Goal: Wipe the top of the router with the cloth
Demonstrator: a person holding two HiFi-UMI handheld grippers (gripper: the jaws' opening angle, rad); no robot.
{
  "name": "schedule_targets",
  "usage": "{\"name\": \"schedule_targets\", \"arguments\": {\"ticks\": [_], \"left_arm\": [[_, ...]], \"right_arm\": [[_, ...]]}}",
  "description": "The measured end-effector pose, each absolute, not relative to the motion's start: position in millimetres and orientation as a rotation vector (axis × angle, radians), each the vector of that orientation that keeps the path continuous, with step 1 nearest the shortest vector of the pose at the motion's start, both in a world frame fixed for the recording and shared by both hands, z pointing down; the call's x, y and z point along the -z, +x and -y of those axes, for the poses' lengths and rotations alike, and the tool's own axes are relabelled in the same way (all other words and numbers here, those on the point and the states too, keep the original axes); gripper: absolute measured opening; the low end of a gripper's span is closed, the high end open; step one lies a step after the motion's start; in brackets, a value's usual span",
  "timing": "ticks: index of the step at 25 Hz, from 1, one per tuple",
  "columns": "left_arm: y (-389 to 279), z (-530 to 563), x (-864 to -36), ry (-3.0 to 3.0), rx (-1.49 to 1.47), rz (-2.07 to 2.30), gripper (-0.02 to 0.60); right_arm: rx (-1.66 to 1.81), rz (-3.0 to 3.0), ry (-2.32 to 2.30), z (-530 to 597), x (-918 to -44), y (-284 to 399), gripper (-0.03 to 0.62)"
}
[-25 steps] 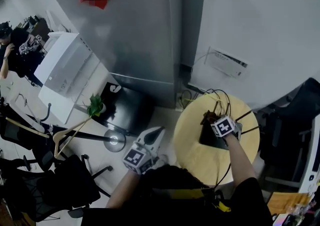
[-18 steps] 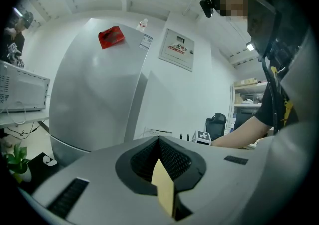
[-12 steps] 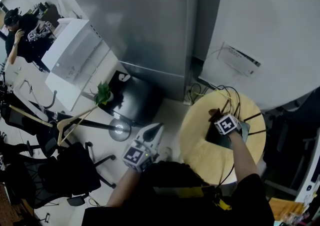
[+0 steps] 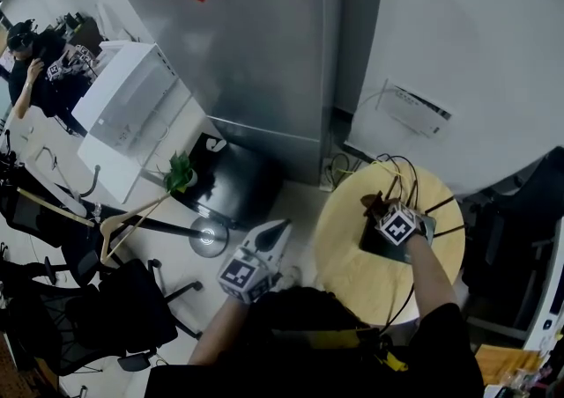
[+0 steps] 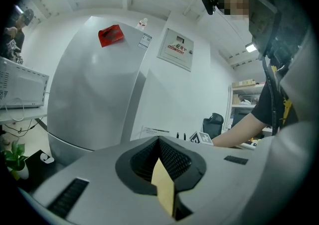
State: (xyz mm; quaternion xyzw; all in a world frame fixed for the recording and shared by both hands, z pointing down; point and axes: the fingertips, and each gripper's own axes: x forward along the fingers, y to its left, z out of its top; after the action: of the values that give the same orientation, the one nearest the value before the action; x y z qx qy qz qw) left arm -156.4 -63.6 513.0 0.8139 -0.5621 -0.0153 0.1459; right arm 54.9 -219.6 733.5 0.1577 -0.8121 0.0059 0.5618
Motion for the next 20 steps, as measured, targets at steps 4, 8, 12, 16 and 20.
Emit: {"name": "schedule_targets", "arguments": {"ticks": [4, 8, 12, 16, 20], "left_arm": [[-157.7, 62.5, -510.5, 2.353, 0.067, 1.607, 0.0], [-154.6, 61.7, -509.2, 2.379, 0.067, 1.586, 0.0], [-151.6, 62.3, -507.3, 2.403, 0.077, 1.563, 0.0], [-156.7, 63.6, -504.7, 2.397, 0.097, 1.556, 0.0], [-154.3, 63.3, -501.8, 2.425, 0.079, 1.544, 0.0]], "right_arm": [[0.001, 1.953, 0.398, 222.2, -729.0, 57.7, 0.063], [-0.012, 1.998, 0.447, 224.7, -715.8, 59.4, 0.063], [0.028, 2.003, 0.488, 225.5, -696.9, 60.0, 0.063], [0.13, 2.009, 0.541, 227.2, -674.5, 55.7, 0.063], [0.261, 1.962, 0.567, 225.9, -656.6, 56.7, 0.063]]}}
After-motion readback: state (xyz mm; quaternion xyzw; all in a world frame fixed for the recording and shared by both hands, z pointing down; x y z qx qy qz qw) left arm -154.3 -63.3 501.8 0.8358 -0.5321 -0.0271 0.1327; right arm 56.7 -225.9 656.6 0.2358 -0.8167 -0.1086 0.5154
